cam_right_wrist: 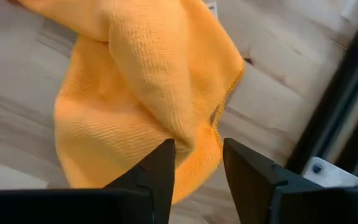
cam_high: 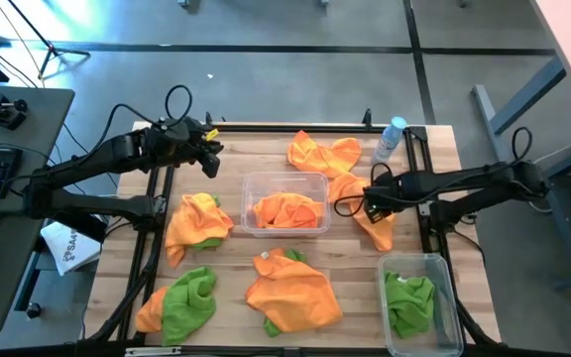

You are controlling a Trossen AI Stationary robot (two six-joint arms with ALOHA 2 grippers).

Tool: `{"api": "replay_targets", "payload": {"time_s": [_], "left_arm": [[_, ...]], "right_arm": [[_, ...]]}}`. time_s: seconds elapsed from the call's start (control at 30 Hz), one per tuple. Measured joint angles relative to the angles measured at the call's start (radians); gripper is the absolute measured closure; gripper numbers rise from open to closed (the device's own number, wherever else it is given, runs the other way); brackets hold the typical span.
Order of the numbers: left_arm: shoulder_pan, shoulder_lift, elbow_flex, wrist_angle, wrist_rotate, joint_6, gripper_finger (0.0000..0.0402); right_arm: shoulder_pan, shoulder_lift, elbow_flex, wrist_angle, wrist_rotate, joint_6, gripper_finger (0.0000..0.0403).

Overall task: Sort microfiber towel by color & place in baskets
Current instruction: Put the yellow microfiber cloth into the top transparent bin

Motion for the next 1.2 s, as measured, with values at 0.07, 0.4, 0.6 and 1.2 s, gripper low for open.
{"api": "replay_targets", "payload": {"time_s": [0.07, 0.4, 0.6, 1.2], "left_arm": [[0.000, 0.000, 0.000, 0.000, 0.000, 0.000, 0.0347], [0.000, 0.000, 0.000, -0.001, 0.000, 0.000, 0.0347], [0.000, 0.000, 0.000, -0.001, 0.000, 0.000, 0.0347], [0.000, 0.000, 0.000, -0.002, 0.015, 0.000, 0.0347]], "right_arm": [[-0.009, 0.000, -0.030, 0.047, -0.007, -0.007, 0.0264], [-0.020, 0.000, -0.128, 0.277, -0.022, -0.028, 0.0286], [-0.019, 0.001, -0.106, 0.250, -0.030, -0.076, 0.0390], [0.069, 0.001, 0.630, -0.240, 0.264, -0.220, 0.0400]]}}
